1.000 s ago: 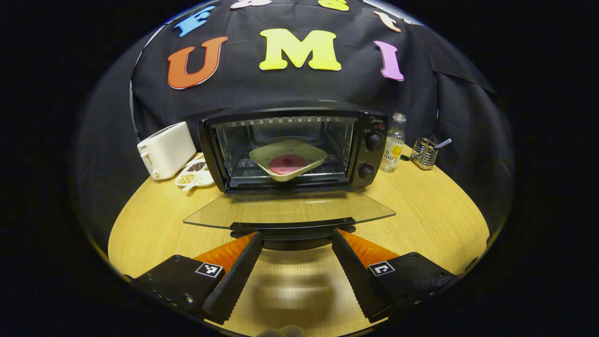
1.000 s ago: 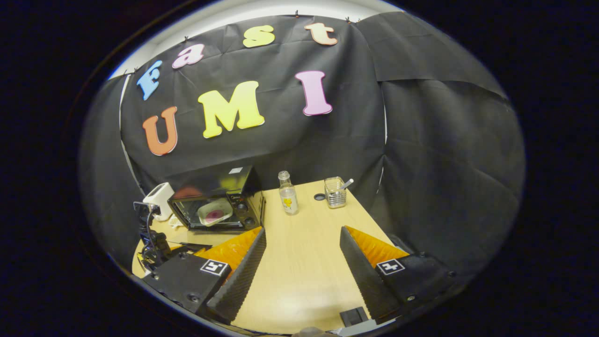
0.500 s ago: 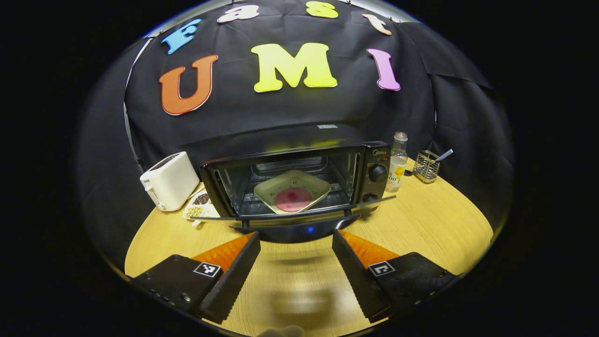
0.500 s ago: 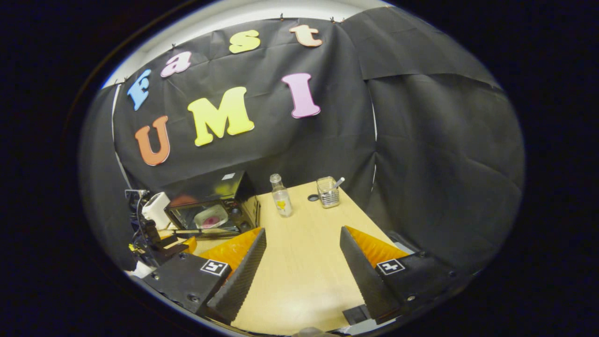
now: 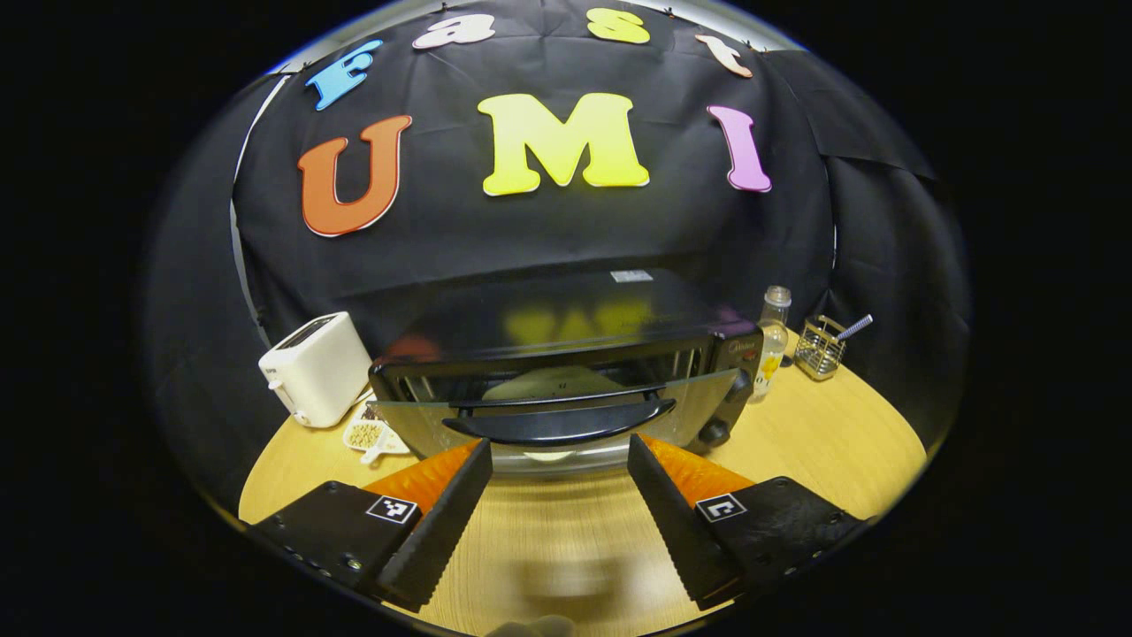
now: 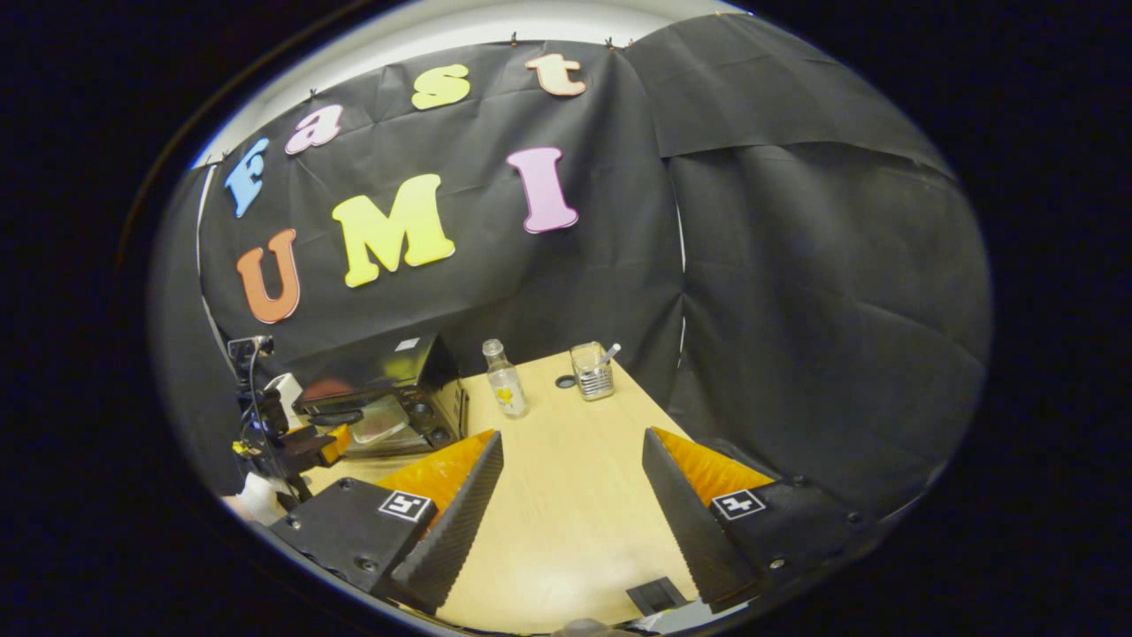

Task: Open the electric oven with the left hand, put the food in, and close the electric oven.

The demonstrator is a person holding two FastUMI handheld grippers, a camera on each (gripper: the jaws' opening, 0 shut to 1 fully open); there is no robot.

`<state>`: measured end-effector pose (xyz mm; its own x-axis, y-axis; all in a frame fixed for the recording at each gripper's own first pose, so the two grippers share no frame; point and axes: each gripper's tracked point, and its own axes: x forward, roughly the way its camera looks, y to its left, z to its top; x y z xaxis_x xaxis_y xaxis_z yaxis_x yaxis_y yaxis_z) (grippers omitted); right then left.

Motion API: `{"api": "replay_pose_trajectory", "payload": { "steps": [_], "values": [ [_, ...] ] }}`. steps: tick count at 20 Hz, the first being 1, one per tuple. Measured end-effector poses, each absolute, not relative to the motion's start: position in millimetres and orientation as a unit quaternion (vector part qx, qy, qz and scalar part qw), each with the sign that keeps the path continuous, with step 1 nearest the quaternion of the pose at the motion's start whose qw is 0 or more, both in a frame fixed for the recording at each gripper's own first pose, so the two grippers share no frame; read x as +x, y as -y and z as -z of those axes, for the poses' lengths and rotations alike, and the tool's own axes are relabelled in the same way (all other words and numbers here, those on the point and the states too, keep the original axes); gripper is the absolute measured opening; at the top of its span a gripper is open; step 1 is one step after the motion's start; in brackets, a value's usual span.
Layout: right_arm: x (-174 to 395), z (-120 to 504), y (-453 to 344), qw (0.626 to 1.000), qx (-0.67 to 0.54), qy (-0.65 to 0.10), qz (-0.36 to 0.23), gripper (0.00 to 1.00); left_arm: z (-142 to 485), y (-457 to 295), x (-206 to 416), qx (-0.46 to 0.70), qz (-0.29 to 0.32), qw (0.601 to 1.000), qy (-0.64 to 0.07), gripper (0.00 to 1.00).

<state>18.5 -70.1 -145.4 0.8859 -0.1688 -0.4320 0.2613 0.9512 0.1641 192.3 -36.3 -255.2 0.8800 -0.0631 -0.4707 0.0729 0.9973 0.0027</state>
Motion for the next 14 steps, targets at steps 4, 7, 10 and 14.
{"api": "replay_pose_trajectory", "payload": {
  "steps": [4,7,10,14],
  "values": [
    [15,145,70,0.964,0.114,-0.212,0.111,0.96,248,43,204,0.01,0.04,0.971,-0.234,0.98],
    [15,143,72,0.964,0.12,-0.208,0.111,0.96,249,49,200,0.01,0.043,0.97,-0.238,0.98],
    [9,145,73,0.964,0.122,-0.21,0.111,1.0,244,54,195,0.005,0.048,0.971,-0.234,0.99],
    [0,145,73,0.965,0.118,-0.21,0.101,1.0,235,56,181,0.004,0.046,0.973,-0.226,0.99]
  ]
}}
